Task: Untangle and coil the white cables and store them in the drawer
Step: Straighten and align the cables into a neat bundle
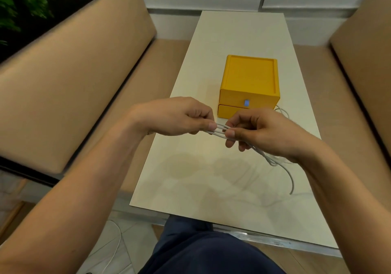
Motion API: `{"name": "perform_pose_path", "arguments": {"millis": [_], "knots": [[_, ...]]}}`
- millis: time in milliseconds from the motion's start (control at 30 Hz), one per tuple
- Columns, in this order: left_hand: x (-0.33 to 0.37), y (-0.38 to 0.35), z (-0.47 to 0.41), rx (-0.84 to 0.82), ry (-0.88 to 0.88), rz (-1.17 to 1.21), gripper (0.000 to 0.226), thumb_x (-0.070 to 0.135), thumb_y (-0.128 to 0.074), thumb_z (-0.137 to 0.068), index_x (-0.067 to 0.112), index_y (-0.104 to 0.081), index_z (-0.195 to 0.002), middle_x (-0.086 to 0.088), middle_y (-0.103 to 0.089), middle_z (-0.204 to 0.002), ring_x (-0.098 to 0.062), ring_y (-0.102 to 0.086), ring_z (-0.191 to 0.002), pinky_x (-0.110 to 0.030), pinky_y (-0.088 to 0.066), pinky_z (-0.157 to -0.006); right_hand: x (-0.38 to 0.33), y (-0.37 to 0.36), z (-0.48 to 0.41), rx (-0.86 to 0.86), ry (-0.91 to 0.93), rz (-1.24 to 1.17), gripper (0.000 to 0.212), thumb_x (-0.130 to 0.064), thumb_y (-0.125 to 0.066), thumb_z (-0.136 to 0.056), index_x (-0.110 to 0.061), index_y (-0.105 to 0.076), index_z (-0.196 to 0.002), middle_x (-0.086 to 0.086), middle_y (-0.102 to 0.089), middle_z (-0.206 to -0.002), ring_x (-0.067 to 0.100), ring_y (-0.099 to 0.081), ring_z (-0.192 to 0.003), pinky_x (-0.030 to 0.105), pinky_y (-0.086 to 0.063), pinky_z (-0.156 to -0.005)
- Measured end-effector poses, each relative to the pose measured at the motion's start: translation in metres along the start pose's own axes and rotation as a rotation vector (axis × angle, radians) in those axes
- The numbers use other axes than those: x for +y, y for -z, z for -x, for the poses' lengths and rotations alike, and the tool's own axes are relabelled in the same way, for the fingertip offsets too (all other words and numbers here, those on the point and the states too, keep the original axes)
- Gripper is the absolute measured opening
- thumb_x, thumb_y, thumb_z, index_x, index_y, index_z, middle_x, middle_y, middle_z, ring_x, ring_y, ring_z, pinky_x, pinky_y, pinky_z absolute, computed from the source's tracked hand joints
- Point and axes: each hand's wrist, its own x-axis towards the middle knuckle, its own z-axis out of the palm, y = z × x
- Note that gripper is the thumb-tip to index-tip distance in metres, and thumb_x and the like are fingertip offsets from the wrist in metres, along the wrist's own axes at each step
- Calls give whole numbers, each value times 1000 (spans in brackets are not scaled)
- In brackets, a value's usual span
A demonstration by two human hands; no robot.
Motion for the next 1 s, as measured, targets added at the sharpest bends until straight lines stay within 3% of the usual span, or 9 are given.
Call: {"name": "perform_pose_path", "arguments": {"millis": [167, 300, 467, 533, 600, 667, 833, 933, 1000], "knots": [[2, -2, -2, 24, -20, 0, 25, 41, -57, -103, 24, -70, -90, 18, -49, -56, -3, -40, -49, -15, -31, -47, 4, 6, 1, -61, -6, 219, 17, -13, -57, -101, -30, -60, -103, -14, -77, -93, 9, -72, -85, 41, -60, -81], [-1, 8, 0, 123, -63, 28, 28, 44, -62, -98, 21, -70, -84, 14, -43, -55, -6, -36, -50, -18, -29, -48, 16, 3, 2, 271, 59, 515, 13, -21, -50, -97, -26, -57, -88, 2, -70, -85, 27, -62, -76, 48, -54, -69], [-5, 18, -1, 162, -97, 35, 26, 38, -62, -100, 22, -69, -81, 16, -43, -54, -5, -37, -50, -16, -30, -49, 17, 13, -3, 346, 130, 581, 8, -20, -52, -97, -25, -54, -90, -2, -59, -75, 26, -54, -68, 43, -49, -61], [-10, 20, -2, 181, -102, 95, 25, 36, -62, -100, 20, -70, -81, 15, -40, -53, -7, -34, -51, -16, -27, -49, 22, 22, -3, 245, 111, 402, 9, -22, -52, -101, -26, -57, -96, -4, -66, -77, 19, -59, -63, 40, -51, -59], [-21, 23, -2, 200, -90, 162, 26, 40, -64, -97, 21, -71, -82, 14, -38, -56, -7, -32, -54, -20, -26, -51, 32, 35, 4, 135, 56, 186, 18, -31, -55, -106, -23, -65, -94, -3, -70, -71, 10, -55, -54, 30, -48, -56], [-29, 21, -4, 181, -75, 201, 29, 47, -65, -95, 22, -72, -82, 10, -42, -61, -9, -35, -59, -24, -29, -56, 40, 47, 12, 113, 35, 156, 31, -43, -56, -102, -20, -69, -87, -2, -66, -62, 9, -51, -52, 29, -44, -57], [-22, 1, -14, 112, -122, 296, 31, 48, -62, -93, 19, -70, -84, 13, -42, -59, -8, -36, -57, -19, -30, -53, 25, 89, 34, 193, 126, 458, 52, -70, -48, -93, -24, -69, -80, -7, -63, -59, 10, -53, -50, 31, -45, -55], [-12, 2, -20, 170, -185, 385, 35, 48, -63, -94, 15, -68, -84, 13, -41, -56, -7, -34, -54, -15, -31, -52, 9, 111, 45, 427, 276, 593, 33, -59, -53, -98, -36, -67, -77, -20, -65, -65, 9, -58, -54, 20, -43, -50], [-7, 4, -25, 221, -197, 351, 30, 36, -63, -101, 12, -68, -83, 14, -41, -54, -6, -35, -53, -13, -30, -52, 21, 109, 30, 377, 141, 582, 23, -50, -54, -97, -39, -69, -83, -17, -70, -73, 8, -64, -63, 32, -52, -64]]}}
